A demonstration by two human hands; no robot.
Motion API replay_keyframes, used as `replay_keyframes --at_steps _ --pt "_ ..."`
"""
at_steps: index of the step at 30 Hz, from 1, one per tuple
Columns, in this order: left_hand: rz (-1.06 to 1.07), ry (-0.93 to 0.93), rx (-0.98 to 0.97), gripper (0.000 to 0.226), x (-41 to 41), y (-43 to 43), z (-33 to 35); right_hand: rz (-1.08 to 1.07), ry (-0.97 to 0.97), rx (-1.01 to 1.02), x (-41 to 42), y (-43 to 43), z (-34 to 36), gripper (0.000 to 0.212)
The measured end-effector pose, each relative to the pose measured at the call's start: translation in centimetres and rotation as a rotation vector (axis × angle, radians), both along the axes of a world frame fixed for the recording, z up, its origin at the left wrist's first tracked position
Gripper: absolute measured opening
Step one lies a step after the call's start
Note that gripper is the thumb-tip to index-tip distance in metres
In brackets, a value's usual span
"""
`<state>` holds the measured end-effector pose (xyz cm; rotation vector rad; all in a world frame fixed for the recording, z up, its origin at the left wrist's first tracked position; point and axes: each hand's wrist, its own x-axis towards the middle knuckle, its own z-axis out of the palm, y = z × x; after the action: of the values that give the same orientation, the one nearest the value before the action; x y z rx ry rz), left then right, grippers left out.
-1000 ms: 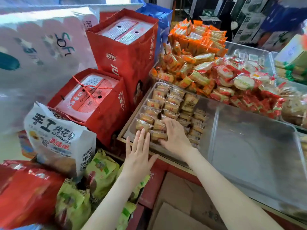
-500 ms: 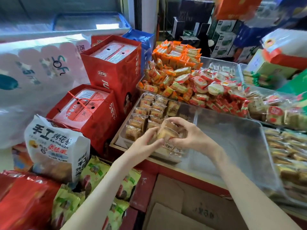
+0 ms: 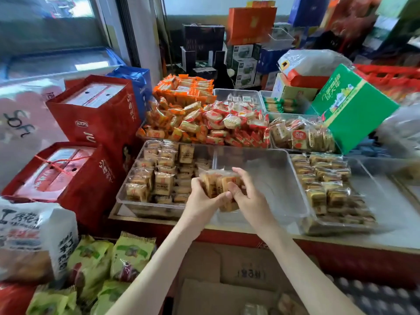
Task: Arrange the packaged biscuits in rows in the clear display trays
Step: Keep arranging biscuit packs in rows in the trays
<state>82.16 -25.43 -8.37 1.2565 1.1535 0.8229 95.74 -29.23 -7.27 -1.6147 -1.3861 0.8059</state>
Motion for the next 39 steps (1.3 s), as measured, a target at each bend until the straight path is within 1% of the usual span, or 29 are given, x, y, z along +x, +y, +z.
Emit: replay_keyframes --at_steps 2,3,5,7,8,10,12,13,15,18,20,22,23,25,27,28,30,32,33,35,37,39 --pt "-0.038 0.04 0.056 0.052 0.8 -0.5 0.2 0.036 0.107 -0.066 1.2 -0.7 0.4 0.044" --pt "-0.082 0.01 0.059 0.053 1.1 -0.7 0.2 0.035 0.184 -0.088 1.8 -1.0 0.6 0.046" --pt "-0.163 -0.098 0.012 0.053 1.4 -1.2 0.1 0.022 0.338 -0.117 2.9 -1.5 0.7 0.052" --pt "-0.176 -0.215 -0.049 0.046 1.5 -1.6 0.4 0.003 0.459 -0.139 3.9 -2.0 0.7 0.061" --pt "-0.164 -0.271 -0.086 0.041 1.4 -1.7 0.6 -0.002 0.542 -0.145 4.2 -2.3 0.8 0.062" --pt "-0.169 -0.4 -0.174 0.039 1.1 -1.9 1.0 0.013 0.74 -0.142 4.8 -2.8 0.9 0.054" --pt "-0.222 -0.512 -0.233 0.039 0.5 -2.0 1.1 0.055 0.881 -0.136 5.2 -3.3 0.9 0.052" --pt "-0.253 -0.538 -0.246 0.04 0.2 -2.0 1.0 0.098 0.945 -0.125 5.3 -3.5 0.8 0.053" --pt "-0.297 -0.545 -0.263 0.048 0.0 -2.1 0.7 0.198 1.036 -0.102 5.2 -3.8 0.8 0.05" --pt "-0.259 -0.457 -0.245 0.059 0.3 -2.3 0.3 0.248 1.056 -0.091 4.7 -4.2 1.4 0.034" --pt "-0.148 -0.291 -0.168 0.06 0.8 -2.5 0.5 0.216 1.034 -0.099 4.7 -4.2 1.5 0.036" --pt "-0.025 -0.04 -0.012 0.054 1.3 -2.6 0.7 0.178 0.986 -0.107 4.7 -4.2 1.4 0.036" --pt "0.012 0.055 0.057 0.05 1.5 -2.7 0.7 0.164 0.96 -0.108 4.7 -4.2 1.3 0.038" --pt "0.039 0.151 0.124 0.049 1.8 -2.9 0.7 0.131 0.89 -0.112 4.6 -4.1 1.1 0.04" --pt "0.037 0.211 0.127 0.051 2.1 -3.2 1.1 0.093 0.824 -0.128 4.4 -3.9 1.0 0.045" --pt "0.023 0.213 0.099 0.052 2.3 -3.2 1.3 0.081 0.804 -0.141 4.3 -3.8 1.0 0.047" --pt "-0.028 0.133 0.007 0.057 2.6 -3.3 1.5 0.087 0.808 -0.151 4.2 -3.9 1.1 0.044" --pt "-0.068 0.016 -0.081 0.069 2.8 -3.2 1.1 0.121 0.883 -0.144 4.2 -4.1 1.4 0.038" --pt "-0.058 -0.038 -0.138 0.069 2.8 -3.0 0.8 0.129 0.927 -0.144 4.4 -4.3 1.4 0.037" --pt "-0.013 -0.148 -0.271 0.057 2.6 -2.7 0.4 0.084 1.007 -0.156 4.7 -4.6 1.4 0.038" --pt "0.014 -0.295 -0.398 0.036 2.2 -2.5 0.4 -0.026 1.077 -0.171 5.3 -4.7 1.2 0.035" --pt "-0.012 -0.365 -0.439 0.021 1.5 -2.4 0.2 -0.102 1.105 -0.173 6.0 -4.8 0.8 0.034"
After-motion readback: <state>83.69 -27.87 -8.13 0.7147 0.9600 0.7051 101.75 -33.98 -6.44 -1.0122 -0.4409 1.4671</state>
